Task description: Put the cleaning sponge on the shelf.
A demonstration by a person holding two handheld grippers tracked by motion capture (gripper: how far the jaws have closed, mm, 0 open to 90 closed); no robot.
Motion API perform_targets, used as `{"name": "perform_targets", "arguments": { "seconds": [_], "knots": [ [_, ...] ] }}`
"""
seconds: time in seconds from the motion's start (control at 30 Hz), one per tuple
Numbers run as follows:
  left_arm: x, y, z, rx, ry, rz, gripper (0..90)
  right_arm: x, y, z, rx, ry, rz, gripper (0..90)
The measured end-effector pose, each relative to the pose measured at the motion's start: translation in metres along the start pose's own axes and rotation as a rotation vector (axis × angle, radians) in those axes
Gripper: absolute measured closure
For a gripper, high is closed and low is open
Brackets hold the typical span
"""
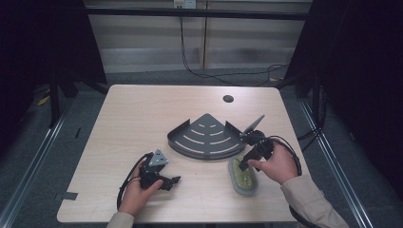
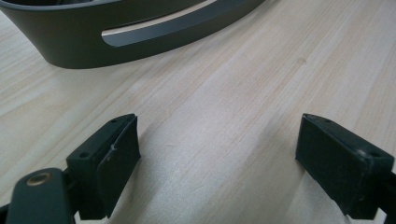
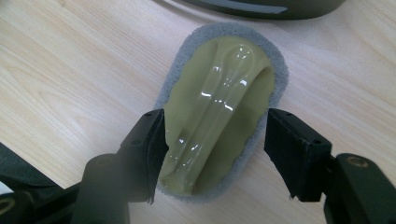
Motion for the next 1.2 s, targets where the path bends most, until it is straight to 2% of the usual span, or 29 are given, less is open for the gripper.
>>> {"name": "perform_targets", "arguments": {
  "seconds": [0.2, 0.5, 1.03, 1.2],
  "knots": [
    [0.000, 0.000, 0.000, 0.000, 0.000, 0.000, 13.1, -0.002, 0.002, -0.005, -0.002, -0.008, 0.015, 37.9],
    [0.000, 0.000, 0.000, 0.000, 0.000, 0.000, 13.1, -0.004, 0.004, -0.013, -0.021, -0.024, 0.010, 38.9],
    [0.000, 0.000, 0.000, 0.000, -0.002, 0.004, 13.0, -0.005, 0.004, -0.017, -0.045, -0.052, 0.019, 50.5],
    [0.000, 0.000, 0.000, 0.000, -0.002, 0.003, 13.0, -0.004, 0.004, -0.018, -0.042, -0.046, 0.012, 52.7]
  ]
}}
Point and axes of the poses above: each handheld gripper's, and its own axes: z roughly backward along the jaws, y roughly out of its top, x roughly to its right, the point moved 4 cm from there along -z, roughly forward along the jaws, and after that the axes turned 5 degrees about y, right-handed, at the moved point
